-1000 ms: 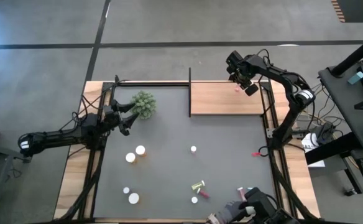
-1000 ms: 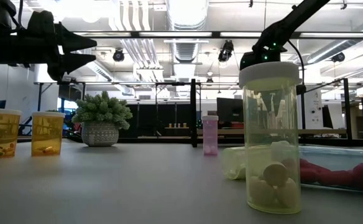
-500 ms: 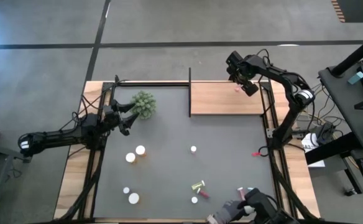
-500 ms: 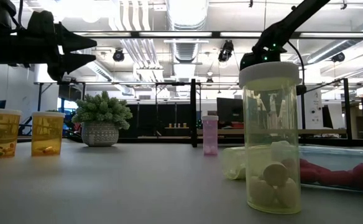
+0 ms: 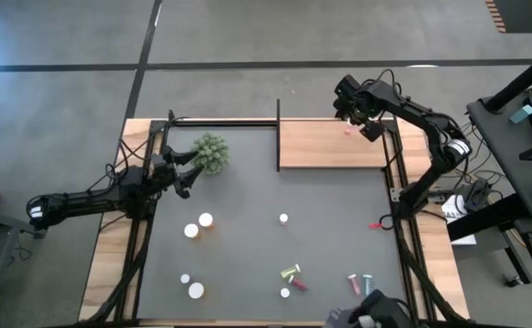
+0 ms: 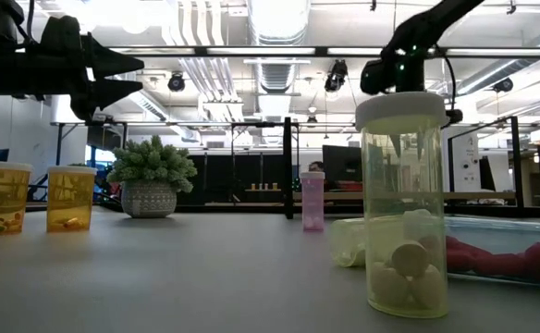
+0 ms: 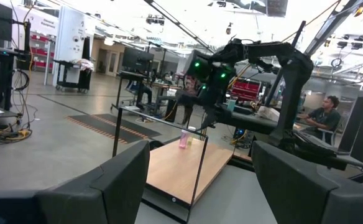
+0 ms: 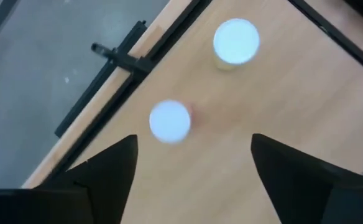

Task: Pick and place medicine bottles onto shelf by color
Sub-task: Put the bottom right blue pill bottle on the shelf

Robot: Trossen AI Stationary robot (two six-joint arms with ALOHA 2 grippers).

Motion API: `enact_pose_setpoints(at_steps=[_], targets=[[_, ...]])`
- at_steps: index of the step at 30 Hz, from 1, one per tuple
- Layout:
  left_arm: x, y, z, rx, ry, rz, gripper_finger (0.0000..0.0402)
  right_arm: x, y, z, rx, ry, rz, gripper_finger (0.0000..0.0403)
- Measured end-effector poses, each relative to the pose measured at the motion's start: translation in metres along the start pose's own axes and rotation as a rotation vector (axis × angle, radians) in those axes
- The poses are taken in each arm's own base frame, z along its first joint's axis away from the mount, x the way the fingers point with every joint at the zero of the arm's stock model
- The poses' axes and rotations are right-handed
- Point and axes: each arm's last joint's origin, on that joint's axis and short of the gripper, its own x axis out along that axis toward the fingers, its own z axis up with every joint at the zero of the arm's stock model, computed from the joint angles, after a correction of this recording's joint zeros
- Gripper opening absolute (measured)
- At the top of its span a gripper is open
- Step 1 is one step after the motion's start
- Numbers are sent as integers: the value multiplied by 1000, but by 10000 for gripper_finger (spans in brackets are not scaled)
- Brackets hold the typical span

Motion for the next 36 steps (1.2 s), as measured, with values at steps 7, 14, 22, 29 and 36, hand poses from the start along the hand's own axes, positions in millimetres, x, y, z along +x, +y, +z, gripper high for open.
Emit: enact_pose_setpoints(at_steps=[7, 14, 22, 29, 36], targets=[[0, 0, 0, 0, 0, 0, 267, -47, -25, -19, -176, 14, 62, 334], [0, 0, 0, 0, 0, 0, 267, -81, -54, -53, -358, 47, 103, 336], [0, 0, 0, 0, 0, 0, 267, -95, -88, -105, -694, 178, 26, 335], [0, 0, 0, 0, 0, 0, 267, -108, -128, -145, -741, 271, -84, 336], [0, 0, 0, 0, 0, 0, 267, -124, -184, -204, -676, 312, -97, 336]])
